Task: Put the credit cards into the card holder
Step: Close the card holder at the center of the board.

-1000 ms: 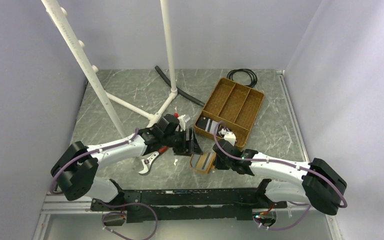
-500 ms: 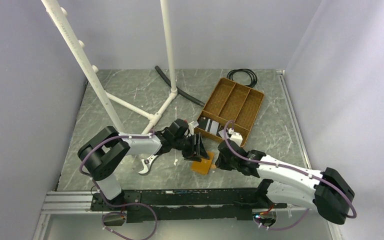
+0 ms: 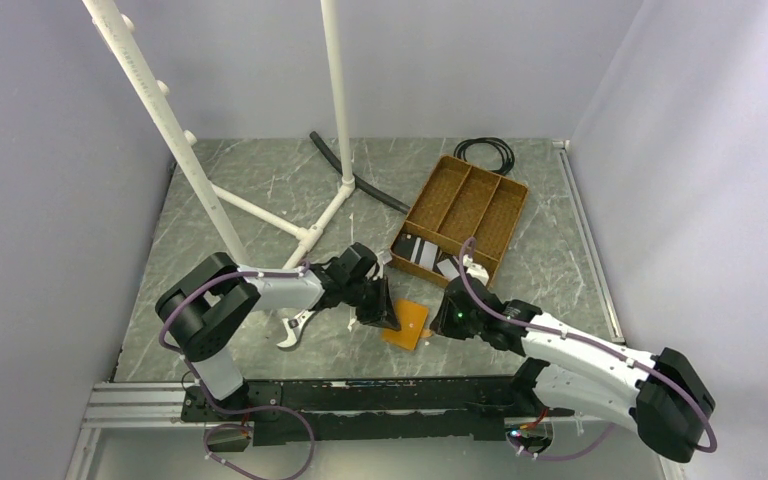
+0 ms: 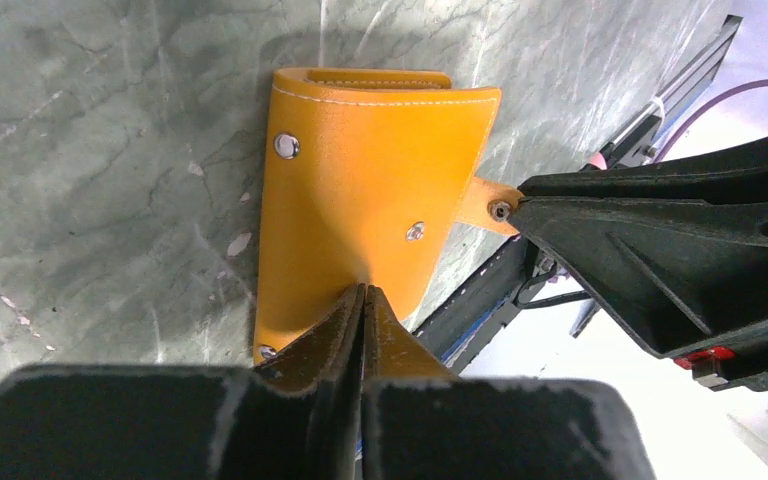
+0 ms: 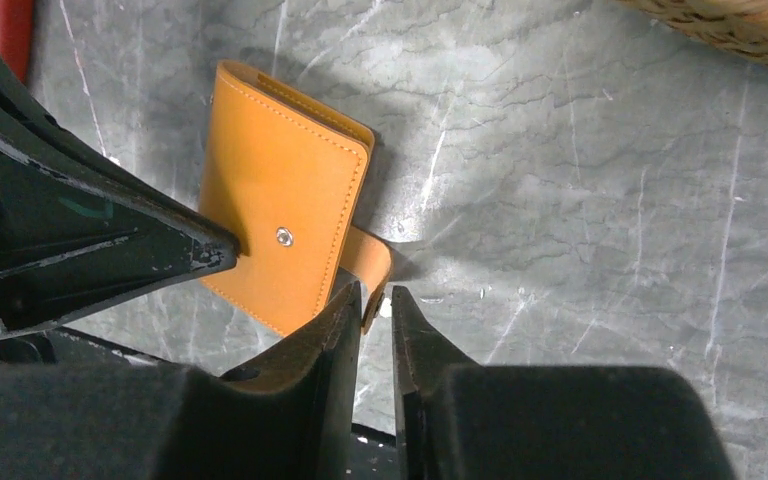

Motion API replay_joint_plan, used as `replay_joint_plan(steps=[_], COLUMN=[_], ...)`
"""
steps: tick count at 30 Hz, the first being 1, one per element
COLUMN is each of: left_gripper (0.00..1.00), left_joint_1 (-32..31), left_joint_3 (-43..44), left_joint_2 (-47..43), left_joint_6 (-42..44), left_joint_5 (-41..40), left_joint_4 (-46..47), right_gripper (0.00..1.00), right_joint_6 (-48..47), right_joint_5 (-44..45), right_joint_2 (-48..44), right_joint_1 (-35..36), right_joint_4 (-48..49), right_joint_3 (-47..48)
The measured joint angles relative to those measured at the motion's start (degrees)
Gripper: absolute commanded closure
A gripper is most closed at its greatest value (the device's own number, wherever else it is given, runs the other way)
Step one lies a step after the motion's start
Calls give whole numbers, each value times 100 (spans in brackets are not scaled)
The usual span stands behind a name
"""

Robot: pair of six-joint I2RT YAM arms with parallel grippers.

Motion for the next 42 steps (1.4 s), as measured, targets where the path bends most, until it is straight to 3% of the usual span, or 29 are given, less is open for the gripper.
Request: replay_joint_plan(steps=[9, 16, 22, 30, 42], left_gripper=[100, 100, 100, 100, 100], left_joint_1=[-50, -55, -55, -55, -92], left_joint_3=[197, 273, 319, 463, 581], left_joint_2=[2, 15, 26, 160, 219], left_joint_6=[208, 323, 411, 448, 492], left_joint_5=[-129, -151, -151, -85, -111], left_joint_4=[-492, -651, -730, -826, -960], right_gripper=[92, 89, 100, 100, 100], right_joint_6=[-96, -85, -92, -199, -284], right_joint_5=[-201, -203, -208, -341, -992], right_joint_2=[164, -42, -42, 120, 807], right_joint_1=[-15, -15, -15, -20, -166], right_joint_4=[17, -55, -79, 9, 962], right_joint_3=[0, 0, 0, 2, 72])
